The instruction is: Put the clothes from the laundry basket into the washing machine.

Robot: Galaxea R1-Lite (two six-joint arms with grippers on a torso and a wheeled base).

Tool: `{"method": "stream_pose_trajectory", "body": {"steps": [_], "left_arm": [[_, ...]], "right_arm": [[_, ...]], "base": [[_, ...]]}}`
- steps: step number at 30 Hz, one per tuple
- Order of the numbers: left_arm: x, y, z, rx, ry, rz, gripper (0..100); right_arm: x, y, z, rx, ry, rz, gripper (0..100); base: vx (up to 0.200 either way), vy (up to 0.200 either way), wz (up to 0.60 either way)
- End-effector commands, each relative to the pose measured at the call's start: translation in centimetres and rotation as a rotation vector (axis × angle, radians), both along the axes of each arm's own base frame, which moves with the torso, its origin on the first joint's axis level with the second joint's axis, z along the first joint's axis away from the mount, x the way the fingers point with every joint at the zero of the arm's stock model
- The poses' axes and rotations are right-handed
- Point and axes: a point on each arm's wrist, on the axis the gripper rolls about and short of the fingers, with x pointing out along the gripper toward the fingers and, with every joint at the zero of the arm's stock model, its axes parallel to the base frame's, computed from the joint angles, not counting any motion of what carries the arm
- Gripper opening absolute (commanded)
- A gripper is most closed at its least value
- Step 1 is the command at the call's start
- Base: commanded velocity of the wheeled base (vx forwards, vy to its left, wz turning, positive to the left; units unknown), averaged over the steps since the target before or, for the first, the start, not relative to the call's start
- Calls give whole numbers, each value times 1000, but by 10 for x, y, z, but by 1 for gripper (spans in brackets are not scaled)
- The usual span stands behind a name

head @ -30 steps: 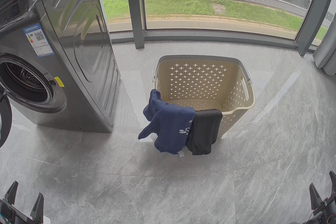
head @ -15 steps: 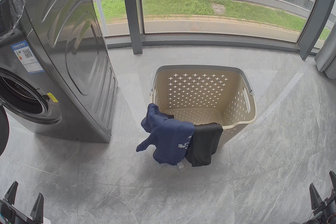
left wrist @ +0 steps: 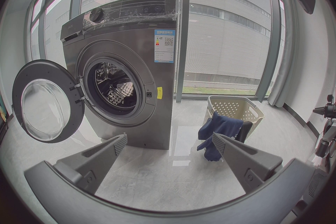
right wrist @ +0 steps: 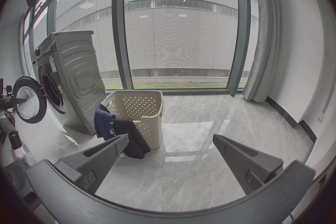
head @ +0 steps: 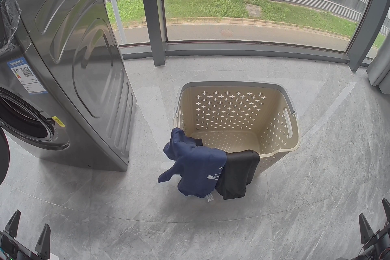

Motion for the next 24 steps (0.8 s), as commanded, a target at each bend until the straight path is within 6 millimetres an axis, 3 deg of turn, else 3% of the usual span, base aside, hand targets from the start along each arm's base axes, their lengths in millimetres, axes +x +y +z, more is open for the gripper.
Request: {"method": "stream_pose_trajectory", "body": {"steps": [1,8,18,21,22,24], "left_arm": [[0,0,-5,0,1,1,100],[0,0,-5,0,1,1,100],[0,0,-5,0,1,1,100],[0,0,-5,0,0,1,100],[0,0,-5,0,0,1,100],[0,0,-5,1,0,-1,100]], "right_arm": [[0,0,-3,-1,-5,0,100],[0,0,-3,-4,-5,0,100],[0,0,-2,7,-19,-4,100],[-6,0,20,17,-119,7,100],[-13,0,44,40,-174,17,100],[-10,-1,60,46,-132,50,100]], "base": [[0,0,0],[0,-171,0],[0,0,0],[0,0,0],[0,0,0],[0,0,0]]}}
